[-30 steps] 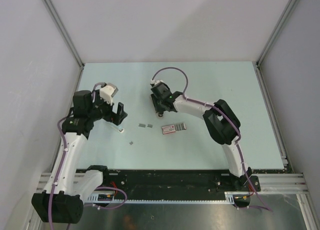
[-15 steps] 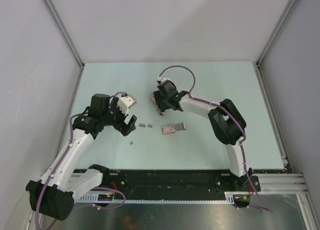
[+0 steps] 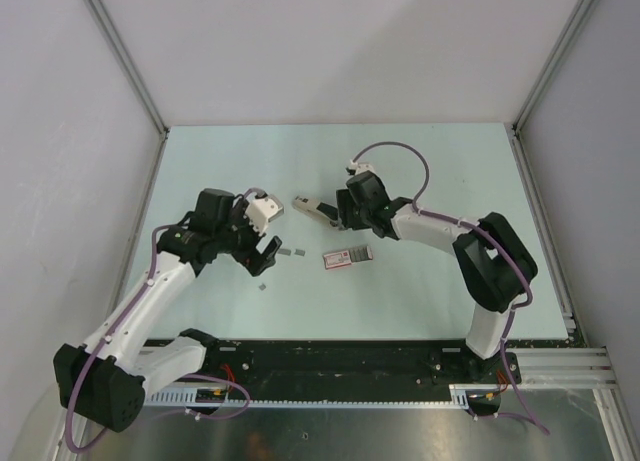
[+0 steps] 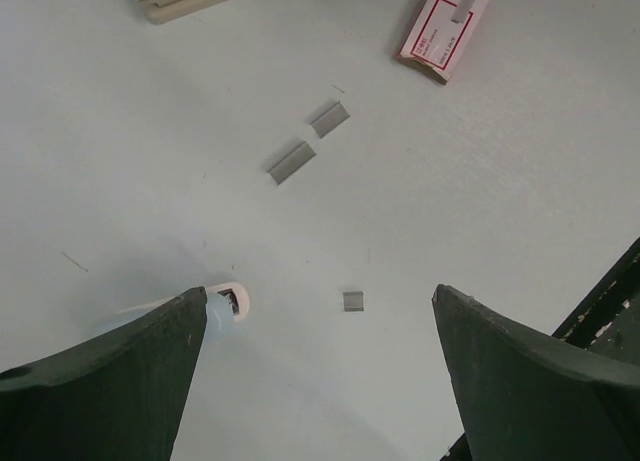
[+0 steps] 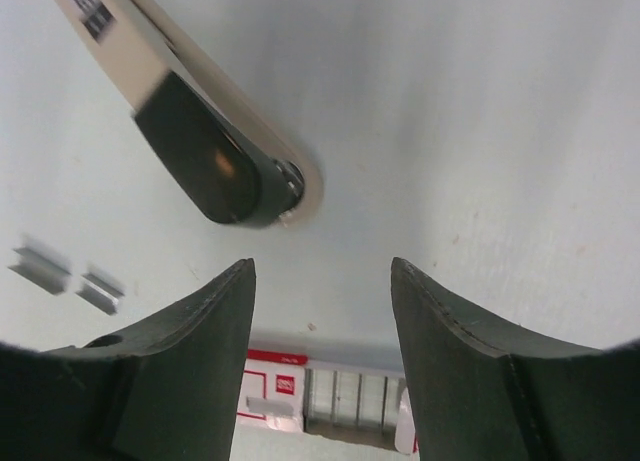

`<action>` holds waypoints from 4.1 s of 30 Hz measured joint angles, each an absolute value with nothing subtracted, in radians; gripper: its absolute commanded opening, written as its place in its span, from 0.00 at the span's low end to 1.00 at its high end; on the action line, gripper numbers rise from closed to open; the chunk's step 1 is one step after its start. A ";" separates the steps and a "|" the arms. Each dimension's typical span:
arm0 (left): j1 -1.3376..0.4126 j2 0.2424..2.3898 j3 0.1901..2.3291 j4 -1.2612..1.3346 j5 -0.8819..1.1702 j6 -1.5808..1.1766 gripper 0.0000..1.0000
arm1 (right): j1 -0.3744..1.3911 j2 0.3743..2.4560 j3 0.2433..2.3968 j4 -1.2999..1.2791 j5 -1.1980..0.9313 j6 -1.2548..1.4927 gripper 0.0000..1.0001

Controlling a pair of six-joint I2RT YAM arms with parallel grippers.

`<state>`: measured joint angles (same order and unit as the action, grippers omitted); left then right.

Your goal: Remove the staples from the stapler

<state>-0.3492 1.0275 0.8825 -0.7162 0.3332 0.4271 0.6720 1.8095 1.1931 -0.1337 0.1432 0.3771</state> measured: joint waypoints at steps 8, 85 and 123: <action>-0.357 1.019 0.878 -0.718 0.305 0.428 0.99 | 0.672 1.806 1.088 -0.119 0.161 0.404 0.44; -0.410 0.983 0.847 -0.720 0.257 0.428 0.99 | 0.814 1.743 0.936 -0.129 0.420 0.523 0.35; -0.422 0.960 0.832 -0.721 0.253 0.429 1.00 | 0.812 1.692 0.897 -0.200 0.452 0.619 0.36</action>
<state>-0.4217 0.9596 0.8322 -0.7208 0.2527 0.4286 0.8124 1.6917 0.8967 -0.2001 0.4519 0.6186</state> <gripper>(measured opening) 0.994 0.360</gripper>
